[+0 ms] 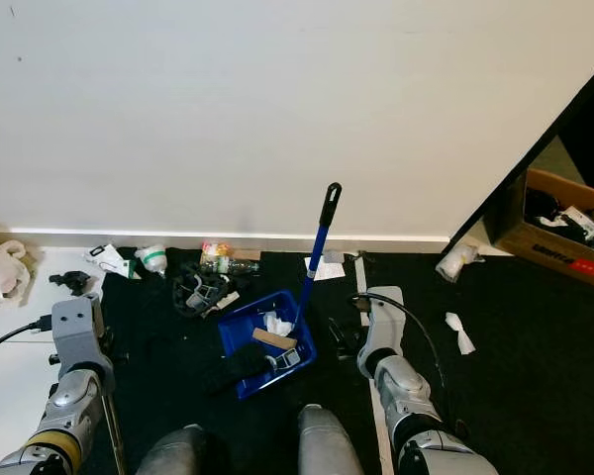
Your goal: Sweep floor
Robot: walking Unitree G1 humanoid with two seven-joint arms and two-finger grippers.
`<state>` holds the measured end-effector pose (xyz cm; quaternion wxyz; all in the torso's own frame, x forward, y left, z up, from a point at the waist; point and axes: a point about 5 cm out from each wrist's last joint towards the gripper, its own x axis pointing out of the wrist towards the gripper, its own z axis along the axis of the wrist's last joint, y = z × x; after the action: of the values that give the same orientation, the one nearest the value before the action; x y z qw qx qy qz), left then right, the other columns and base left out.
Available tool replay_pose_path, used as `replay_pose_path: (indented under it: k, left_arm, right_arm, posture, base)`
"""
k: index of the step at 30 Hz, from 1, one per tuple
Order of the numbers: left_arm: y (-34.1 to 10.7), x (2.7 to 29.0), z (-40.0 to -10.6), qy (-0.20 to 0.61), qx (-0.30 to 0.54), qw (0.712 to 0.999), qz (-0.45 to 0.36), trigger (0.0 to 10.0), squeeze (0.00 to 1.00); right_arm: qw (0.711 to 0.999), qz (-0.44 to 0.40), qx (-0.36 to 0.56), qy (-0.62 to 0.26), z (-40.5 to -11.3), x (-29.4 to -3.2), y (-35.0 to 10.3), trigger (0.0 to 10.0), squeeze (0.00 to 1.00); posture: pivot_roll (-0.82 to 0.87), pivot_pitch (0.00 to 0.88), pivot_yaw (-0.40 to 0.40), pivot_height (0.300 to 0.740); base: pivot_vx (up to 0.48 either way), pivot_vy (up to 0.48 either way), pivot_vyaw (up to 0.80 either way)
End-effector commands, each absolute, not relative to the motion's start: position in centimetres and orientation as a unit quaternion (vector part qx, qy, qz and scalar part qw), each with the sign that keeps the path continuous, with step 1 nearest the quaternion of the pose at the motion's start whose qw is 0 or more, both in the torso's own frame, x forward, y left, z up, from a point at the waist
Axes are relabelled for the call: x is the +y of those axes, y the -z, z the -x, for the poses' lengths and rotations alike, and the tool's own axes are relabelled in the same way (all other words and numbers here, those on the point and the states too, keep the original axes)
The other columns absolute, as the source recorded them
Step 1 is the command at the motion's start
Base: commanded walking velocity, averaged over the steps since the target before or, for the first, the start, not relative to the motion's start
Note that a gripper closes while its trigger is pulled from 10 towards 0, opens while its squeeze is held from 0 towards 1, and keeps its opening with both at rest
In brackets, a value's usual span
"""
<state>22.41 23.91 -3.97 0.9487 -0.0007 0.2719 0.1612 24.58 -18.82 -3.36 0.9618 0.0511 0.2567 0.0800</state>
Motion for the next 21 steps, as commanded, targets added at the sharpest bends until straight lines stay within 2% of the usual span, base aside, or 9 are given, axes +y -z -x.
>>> replay_pose_path:
  k: [1, 21]
  left_arm:
    - [5.03, 23.0, -21.42, -0.162, 0.297, 0.94, 0.032, 10.0, 0.0]
    - [5.04, 22.87, -21.45, -0.159, 0.297, 0.941, 0.033, 10.0, 0.0]
  right_arm:
    - [0.96, -0.054, 0.265, -0.073, -24.4, -19.07, 3.55, 10.0, 0.0]
    - [0.96, -0.055, 0.267, -0.072, -24.38, -19.2, 3.56, 10.0, 0.0]
  posture:
    - [0.01, 0.091, -0.043, 0.74]
    - [0.01, 0.078, -0.045, 0.74]
  base:
    - [0.0, 0.0, 0.0]
    - [0.0, 0.0, 0.0]
